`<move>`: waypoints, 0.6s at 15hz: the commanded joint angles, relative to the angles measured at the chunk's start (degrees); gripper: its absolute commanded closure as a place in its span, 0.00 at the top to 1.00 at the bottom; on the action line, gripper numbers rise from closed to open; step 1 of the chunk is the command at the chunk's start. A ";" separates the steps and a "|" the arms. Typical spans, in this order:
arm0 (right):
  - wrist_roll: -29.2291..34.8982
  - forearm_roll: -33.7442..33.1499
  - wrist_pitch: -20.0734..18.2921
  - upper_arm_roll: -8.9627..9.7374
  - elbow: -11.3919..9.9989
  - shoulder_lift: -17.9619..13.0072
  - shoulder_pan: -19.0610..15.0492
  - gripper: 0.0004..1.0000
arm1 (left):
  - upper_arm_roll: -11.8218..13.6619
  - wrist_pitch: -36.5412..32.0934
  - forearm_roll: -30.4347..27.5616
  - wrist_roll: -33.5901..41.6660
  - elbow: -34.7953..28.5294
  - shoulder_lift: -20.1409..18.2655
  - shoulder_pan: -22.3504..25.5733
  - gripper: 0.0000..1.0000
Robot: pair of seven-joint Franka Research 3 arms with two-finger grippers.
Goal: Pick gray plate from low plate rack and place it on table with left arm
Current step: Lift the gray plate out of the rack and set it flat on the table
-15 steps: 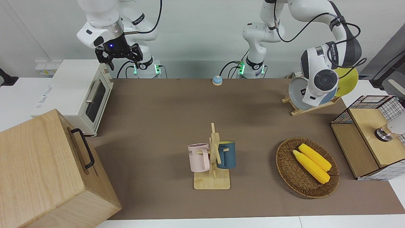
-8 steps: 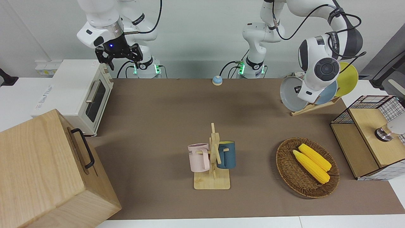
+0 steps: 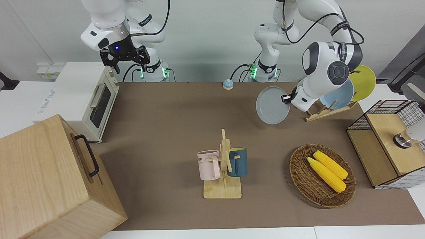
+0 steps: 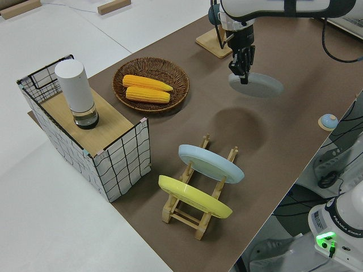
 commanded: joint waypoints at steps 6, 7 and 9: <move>-0.19 0.20 -0.87 0.38 0.35 -0.27 -0.76 0.99 | 0.00 14.45 -3.67 -0.46 -13.58 -2.12 -2.41 0.16; -0.19 0.20 -0.87 0.38 0.35 -0.27 -0.76 0.99 | 0.00 13.84 -3.41 -0.37 -13.58 -1.94 -2.41 0.36; -0.19 0.20 -0.87 0.38 0.35 -0.27 -0.85 0.99 | 0.61 13.22 -1.75 0.15 -13.24 -1.76 -2.41 0.75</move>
